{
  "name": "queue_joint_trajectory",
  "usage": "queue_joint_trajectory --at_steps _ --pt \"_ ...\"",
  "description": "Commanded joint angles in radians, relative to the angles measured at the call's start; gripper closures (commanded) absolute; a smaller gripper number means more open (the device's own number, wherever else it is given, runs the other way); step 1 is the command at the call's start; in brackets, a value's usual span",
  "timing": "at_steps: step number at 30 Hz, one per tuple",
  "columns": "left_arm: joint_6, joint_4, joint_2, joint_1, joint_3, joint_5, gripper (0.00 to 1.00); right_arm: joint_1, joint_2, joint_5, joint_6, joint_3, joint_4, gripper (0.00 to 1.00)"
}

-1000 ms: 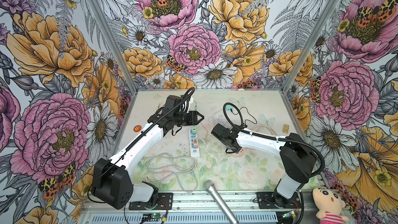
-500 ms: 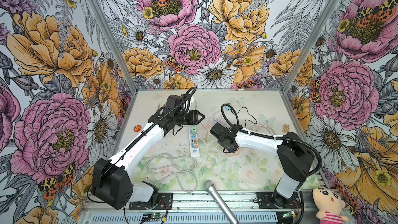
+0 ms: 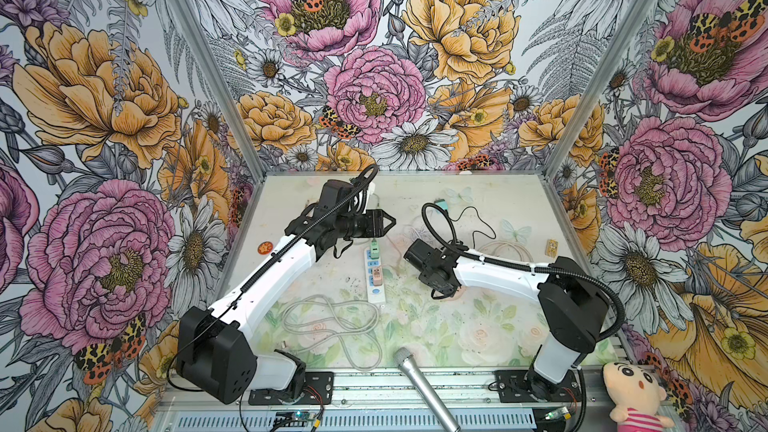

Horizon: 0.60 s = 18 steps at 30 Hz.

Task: Insert the plug
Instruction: 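Open the right gripper and lift it off the inserted teal charger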

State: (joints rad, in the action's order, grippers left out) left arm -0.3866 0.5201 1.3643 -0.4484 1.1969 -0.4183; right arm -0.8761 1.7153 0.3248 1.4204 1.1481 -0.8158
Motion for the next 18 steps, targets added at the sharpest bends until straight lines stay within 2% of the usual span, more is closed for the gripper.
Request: queue_joint_trajectory --at_steps 1,6,11,15,18 --pt "0.007 -0.002 0.005 -0.014 0.036 0.017 0.45 -0.028 -0.068 0.037 -0.079 0.027 -0.05 0.54" --pt "0.014 0.033 0.007 -0.036 0.07 0.05 0.44 -0.08 -0.177 0.065 -0.151 0.001 -0.071 0.53" --pt "0.014 0.062 0.004 -0.043 0.098 0.092 0.44 -0.082 -0.408 0.115 -0.17 -0.096 -0.085 0.53" --pt "0.022 0.095 0.025 -0.066 0.133 0.124 0.44 0.012 -0.548 0.085 -0.275 -0.128 -0.113 0.52" --pt "0.028 0.114 0.06 -0.086 0.168 0.142 0.44 0.128 -0.603 0.044 -0.403 -0.105 -0.128 0.52"
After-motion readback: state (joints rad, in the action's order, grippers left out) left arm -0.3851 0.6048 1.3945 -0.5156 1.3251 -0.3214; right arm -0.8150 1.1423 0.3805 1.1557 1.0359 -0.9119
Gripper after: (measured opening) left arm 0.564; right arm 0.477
